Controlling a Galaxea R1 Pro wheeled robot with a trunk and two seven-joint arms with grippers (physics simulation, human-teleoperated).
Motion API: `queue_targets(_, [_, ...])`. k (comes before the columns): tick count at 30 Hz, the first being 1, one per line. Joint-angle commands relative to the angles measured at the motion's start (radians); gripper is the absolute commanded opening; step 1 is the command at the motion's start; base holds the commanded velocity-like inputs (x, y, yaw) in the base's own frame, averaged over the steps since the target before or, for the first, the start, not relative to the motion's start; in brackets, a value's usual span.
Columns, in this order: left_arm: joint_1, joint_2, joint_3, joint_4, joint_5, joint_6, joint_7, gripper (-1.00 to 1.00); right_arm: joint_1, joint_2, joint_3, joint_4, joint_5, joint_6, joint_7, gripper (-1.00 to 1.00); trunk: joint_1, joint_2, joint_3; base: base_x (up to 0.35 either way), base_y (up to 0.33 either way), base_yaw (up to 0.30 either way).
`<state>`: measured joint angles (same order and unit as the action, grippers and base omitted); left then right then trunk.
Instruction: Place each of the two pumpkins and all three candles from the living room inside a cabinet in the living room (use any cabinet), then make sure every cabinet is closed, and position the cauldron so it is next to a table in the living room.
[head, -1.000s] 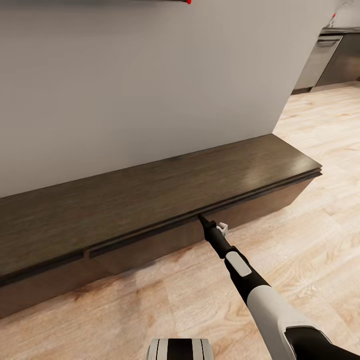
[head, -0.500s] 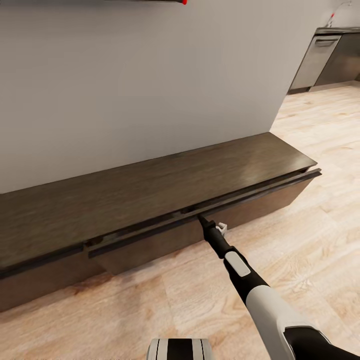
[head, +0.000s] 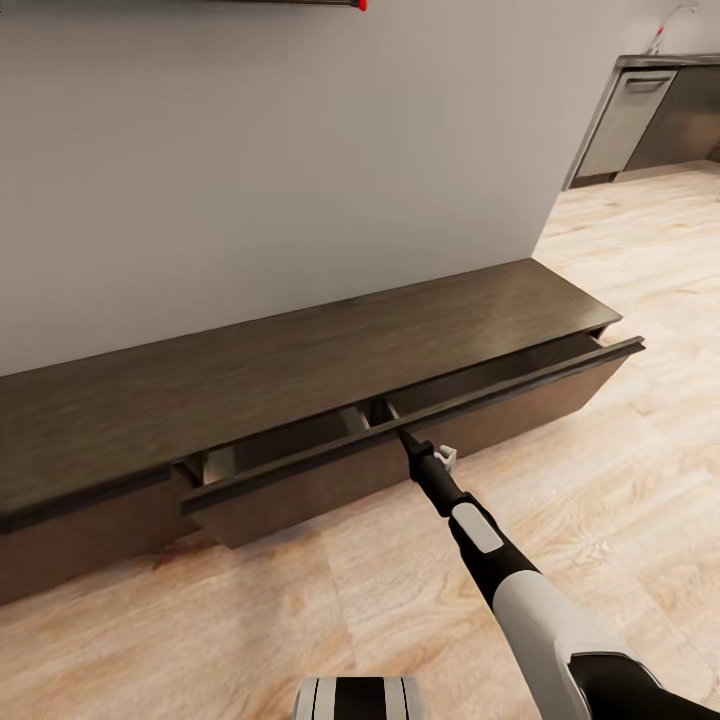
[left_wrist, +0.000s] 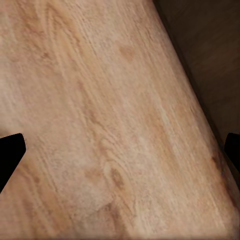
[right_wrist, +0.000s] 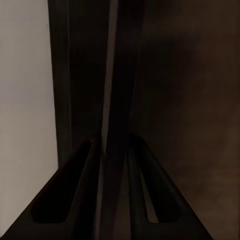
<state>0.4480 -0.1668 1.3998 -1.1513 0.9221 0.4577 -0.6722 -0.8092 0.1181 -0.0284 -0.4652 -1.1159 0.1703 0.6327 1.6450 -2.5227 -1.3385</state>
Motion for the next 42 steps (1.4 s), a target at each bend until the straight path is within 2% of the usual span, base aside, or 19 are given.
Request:
queue_targets(1, [0.0,0.0,0.001,-0.001,0.007,0.009,0.0,1.0,-0.001,0.012,0.045,-0.001,-0.008,0.016,0.01,-1.0,0.0,0.0,0.0,-0.038,-0.007,0.0])
queue_targets(42, [0.0,0.0,0.001,-0.001,0.007,0.008,0.0,1.0,-0.001,0.012,0.046,-0.001,-0.008,0.015,0.01,-1.0,0.0,0.0,0.0,-0.117,-0.042,0.0])
